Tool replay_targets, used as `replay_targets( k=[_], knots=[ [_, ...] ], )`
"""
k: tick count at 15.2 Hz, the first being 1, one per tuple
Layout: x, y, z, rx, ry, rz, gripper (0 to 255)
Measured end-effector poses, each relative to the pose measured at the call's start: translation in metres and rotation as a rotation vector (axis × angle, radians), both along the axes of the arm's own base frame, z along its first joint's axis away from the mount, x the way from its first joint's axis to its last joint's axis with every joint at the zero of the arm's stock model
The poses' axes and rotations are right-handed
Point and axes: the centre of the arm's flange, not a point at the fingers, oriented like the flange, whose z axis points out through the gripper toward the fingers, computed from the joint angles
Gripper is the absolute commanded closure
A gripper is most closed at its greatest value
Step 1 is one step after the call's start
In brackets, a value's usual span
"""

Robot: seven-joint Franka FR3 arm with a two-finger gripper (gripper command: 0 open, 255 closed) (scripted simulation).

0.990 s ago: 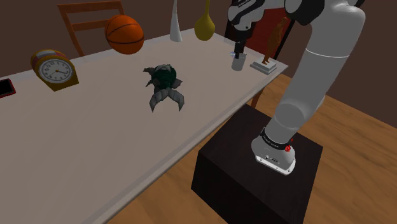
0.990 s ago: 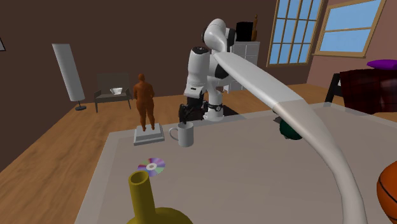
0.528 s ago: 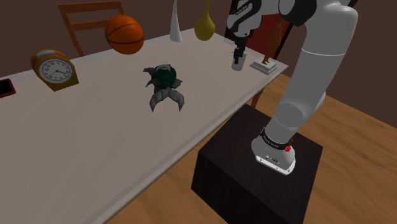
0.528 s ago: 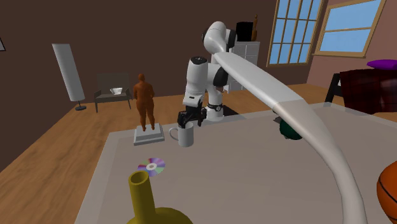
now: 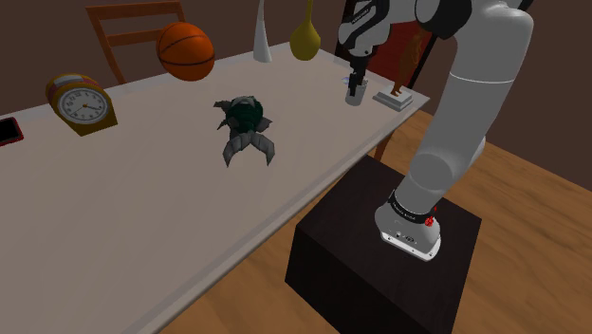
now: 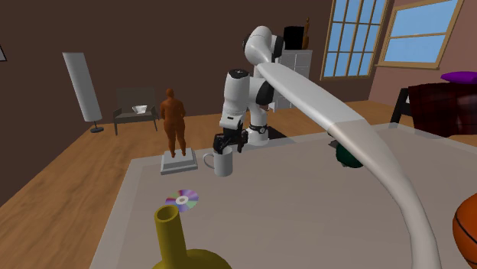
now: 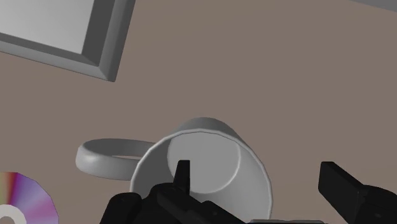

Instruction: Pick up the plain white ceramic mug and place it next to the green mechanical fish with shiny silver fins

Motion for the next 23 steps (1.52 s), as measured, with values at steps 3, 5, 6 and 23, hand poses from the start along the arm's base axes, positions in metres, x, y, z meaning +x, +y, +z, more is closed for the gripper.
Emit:
replay_targets(
  k=[3,5,6,23],
  knots=[
    [0.000,0.000,0.000,0.000,0.000,0.000,255],
    [0.000,0.000,0.000,0.000,0.000,0.000,255],
    [0.000,0.000,0.000,0.000,0.000,0.000,255],
    [0.001,0.000,0.063,0.000,0.000,0.000,255]
  ],
)
